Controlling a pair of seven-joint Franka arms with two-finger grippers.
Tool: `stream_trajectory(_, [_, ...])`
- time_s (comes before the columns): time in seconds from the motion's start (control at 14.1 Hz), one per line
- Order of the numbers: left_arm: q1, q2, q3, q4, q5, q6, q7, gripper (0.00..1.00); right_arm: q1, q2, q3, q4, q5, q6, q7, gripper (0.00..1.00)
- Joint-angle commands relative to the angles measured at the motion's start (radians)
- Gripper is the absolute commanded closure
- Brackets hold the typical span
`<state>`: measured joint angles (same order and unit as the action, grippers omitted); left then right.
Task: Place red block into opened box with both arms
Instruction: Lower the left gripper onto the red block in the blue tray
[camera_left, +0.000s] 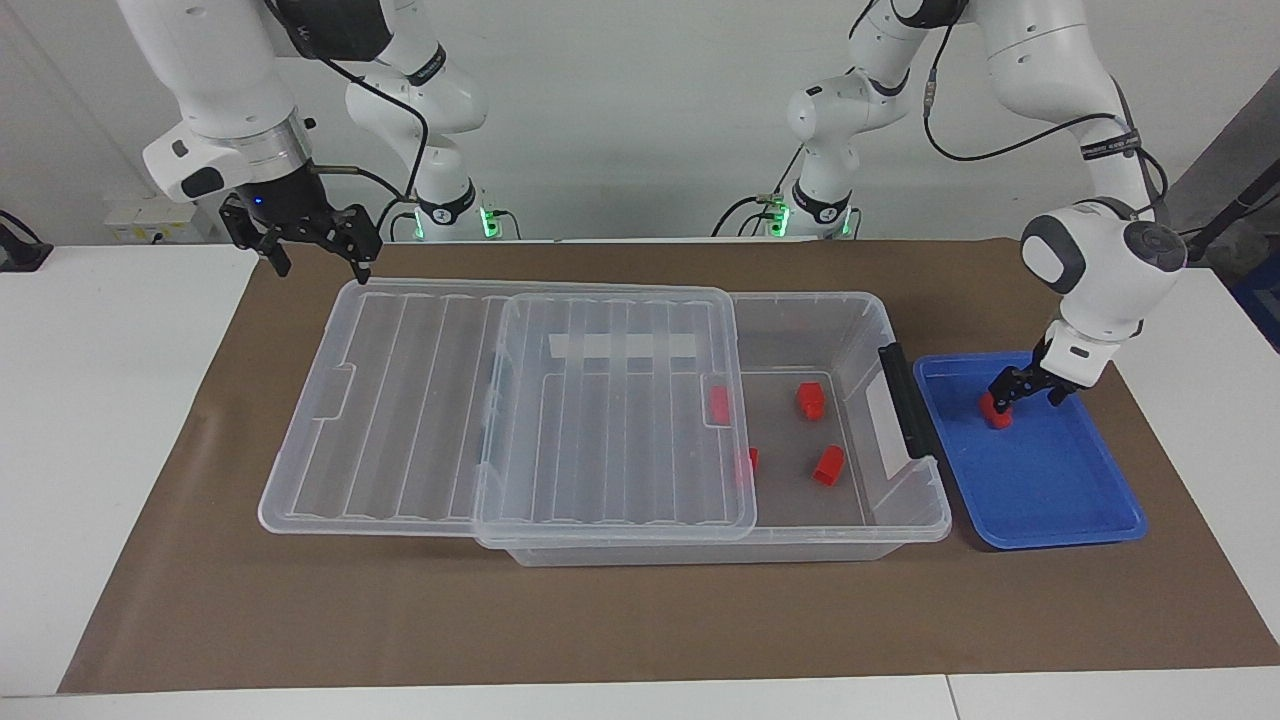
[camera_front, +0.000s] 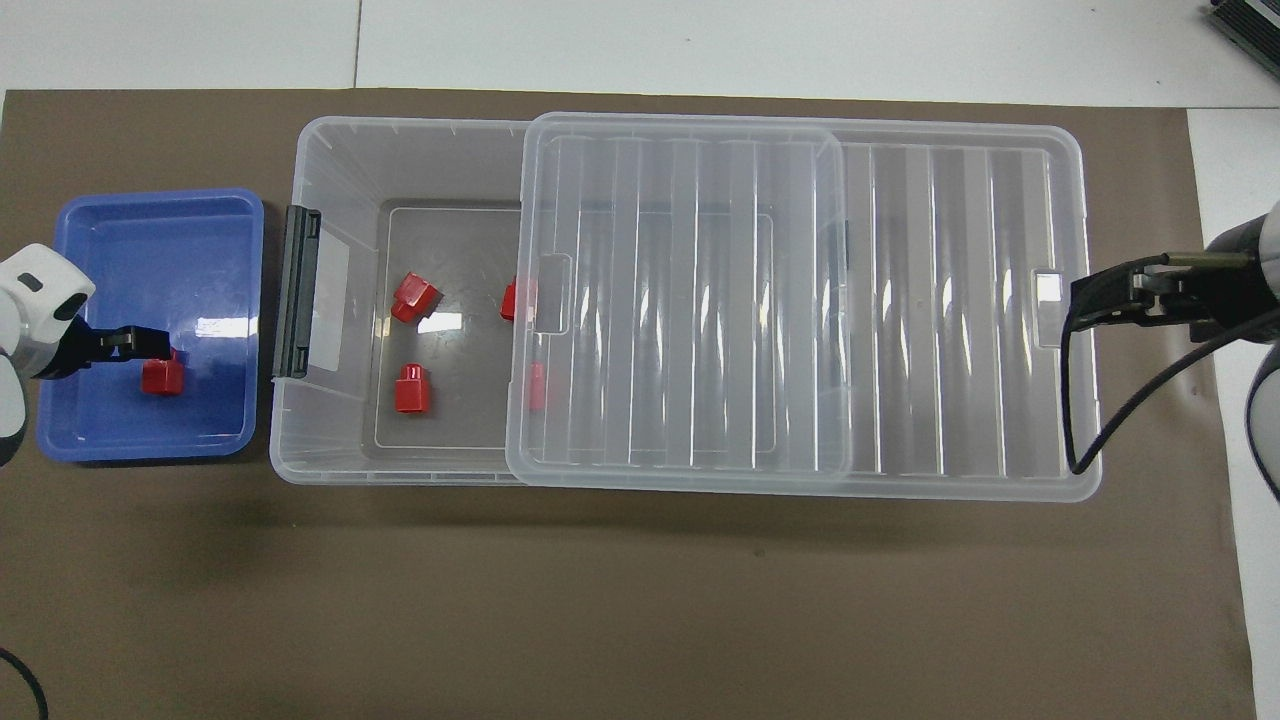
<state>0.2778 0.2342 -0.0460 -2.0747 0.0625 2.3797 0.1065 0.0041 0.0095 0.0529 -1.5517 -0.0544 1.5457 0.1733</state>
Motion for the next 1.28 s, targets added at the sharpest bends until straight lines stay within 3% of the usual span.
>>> stream_trajectory(0.0, [-0.015, -0.023, -0.006, -0.038, 0.022, 0.024, -0.057, 0.0, -0.021, -0.002, 0.019, -0.008, 0.013, -0.009, 0.003, 0.0])
stream_trajectory(0.78, [-0.012, -0.023, -0.006, -0.084, 0.022, 0.036, -0.008, 0.0, -0.027, -0.003, 0.016, -0.013, 0.045, 0.001, 0.0, 0.0])
stream_trajectory(1.07, [-0.015, -0.021, -0.006, -0.084, 0.022, 0.032, -0.007, 0.37, -0.027, -0.003, 0.016, -0.013, 0.045, 0.002, 0.0, 0.0])
stream_trajectory(1.21, [-0.015, -0.021, -0.006, -0.084, 0.022, 0.029, -0.007, 0.47, -0.027, -0.003, 0.016, -0.013, 0.045, 0.002, 0.0, 0.0])
